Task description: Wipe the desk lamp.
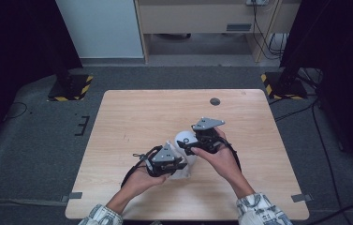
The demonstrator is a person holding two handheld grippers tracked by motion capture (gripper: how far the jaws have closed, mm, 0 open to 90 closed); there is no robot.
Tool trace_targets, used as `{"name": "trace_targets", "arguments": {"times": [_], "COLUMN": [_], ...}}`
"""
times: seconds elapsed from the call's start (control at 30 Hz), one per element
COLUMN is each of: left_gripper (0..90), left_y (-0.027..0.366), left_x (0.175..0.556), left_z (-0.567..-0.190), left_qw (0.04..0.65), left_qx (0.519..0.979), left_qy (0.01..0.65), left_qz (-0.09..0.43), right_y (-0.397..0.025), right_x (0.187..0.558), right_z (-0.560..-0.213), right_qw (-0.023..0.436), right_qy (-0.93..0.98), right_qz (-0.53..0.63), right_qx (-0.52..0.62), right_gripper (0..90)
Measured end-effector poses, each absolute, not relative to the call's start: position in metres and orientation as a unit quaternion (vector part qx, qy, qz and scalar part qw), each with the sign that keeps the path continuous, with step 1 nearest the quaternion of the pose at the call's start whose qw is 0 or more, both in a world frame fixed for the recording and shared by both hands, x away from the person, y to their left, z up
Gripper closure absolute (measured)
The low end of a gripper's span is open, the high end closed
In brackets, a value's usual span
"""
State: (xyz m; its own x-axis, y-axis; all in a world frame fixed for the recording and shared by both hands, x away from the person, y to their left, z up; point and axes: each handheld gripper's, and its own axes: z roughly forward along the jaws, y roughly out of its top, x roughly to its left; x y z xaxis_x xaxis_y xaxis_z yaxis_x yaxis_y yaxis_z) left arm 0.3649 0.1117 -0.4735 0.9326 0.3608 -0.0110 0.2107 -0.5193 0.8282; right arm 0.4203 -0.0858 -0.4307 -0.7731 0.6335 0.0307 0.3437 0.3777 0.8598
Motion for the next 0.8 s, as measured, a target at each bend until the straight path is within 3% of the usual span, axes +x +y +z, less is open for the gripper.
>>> {"name": "trace_targets", "arguments": {"times": [0.3,0.8], "left_gripper": [83.2,82.9], "left_y": [0.112,0.103], "left_x": [0.365,0.349], "left_z": [-0.473,-0.463], "left_qw": [0.464,0.484], "left_qx": [0.867,0.860], "left_qy": [0.161,0.141], "left_qz": [0.085,0.081], "right_y": [-0.091,-0.111], "right_x": [0.433,0.411], "right_z": [-0.437,-0.436], "right_qw": [0.101,0.089], "right_qy": [0.824,0.826], "right_qz": [0.468,0.472], "right_qx": [0.303,0.293], "right_gripper": [23.4,29.1]}}
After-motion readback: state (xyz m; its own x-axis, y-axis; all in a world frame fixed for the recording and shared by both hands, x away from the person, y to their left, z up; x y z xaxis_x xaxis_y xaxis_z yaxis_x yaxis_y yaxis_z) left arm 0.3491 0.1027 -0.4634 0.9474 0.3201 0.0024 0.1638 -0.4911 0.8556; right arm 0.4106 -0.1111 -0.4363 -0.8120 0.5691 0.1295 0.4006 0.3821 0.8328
